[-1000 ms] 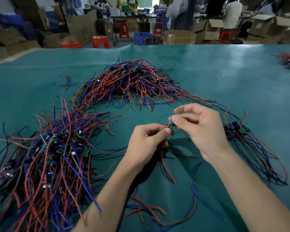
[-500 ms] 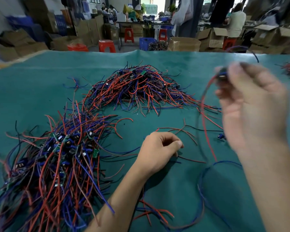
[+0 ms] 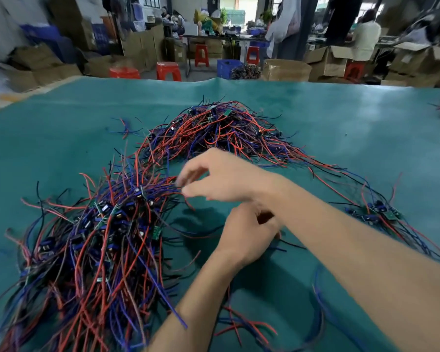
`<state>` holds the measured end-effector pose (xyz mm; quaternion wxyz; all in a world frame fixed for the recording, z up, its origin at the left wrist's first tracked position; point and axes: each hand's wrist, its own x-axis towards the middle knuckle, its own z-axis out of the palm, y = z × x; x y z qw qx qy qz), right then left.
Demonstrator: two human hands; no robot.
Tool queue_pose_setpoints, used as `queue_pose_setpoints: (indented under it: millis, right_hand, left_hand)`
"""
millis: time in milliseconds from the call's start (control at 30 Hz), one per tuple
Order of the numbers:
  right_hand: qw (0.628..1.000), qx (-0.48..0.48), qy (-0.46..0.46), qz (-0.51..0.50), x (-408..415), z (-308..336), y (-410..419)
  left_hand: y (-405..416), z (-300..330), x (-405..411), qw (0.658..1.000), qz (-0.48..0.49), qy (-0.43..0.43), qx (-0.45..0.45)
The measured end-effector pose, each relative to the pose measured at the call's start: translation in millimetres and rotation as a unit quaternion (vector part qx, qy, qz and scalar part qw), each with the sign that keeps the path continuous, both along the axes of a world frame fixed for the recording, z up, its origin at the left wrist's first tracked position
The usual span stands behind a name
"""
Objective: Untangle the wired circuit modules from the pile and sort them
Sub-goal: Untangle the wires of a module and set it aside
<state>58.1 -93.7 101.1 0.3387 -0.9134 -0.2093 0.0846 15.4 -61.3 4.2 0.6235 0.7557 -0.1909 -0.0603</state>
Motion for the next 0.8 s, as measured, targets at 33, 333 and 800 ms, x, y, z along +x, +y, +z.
queue_pose_setpoints:
  millis: [33,333,800]
  right_hand:
    - [0.998,-0.044,-0.027,-0.028,8.9,-1.5,-11.6]
    - [0.918,-0.243,-0.081,-0.304,71.8,-52.9,-136.9]
    - [0.944,-0.168,-0.092,-0.269,57.7,-37.0,-167.6]
  left_hand:
    - [0.9,-2.3,0.1,1.0,-0.001,-0.005,0.007]
    - [-0.5,-2.2,0.8,0.997,0.008,-0.028,0.065]
    - [0.6,-0.2,-1.6,0.998,0.007,-0.024,0.059]
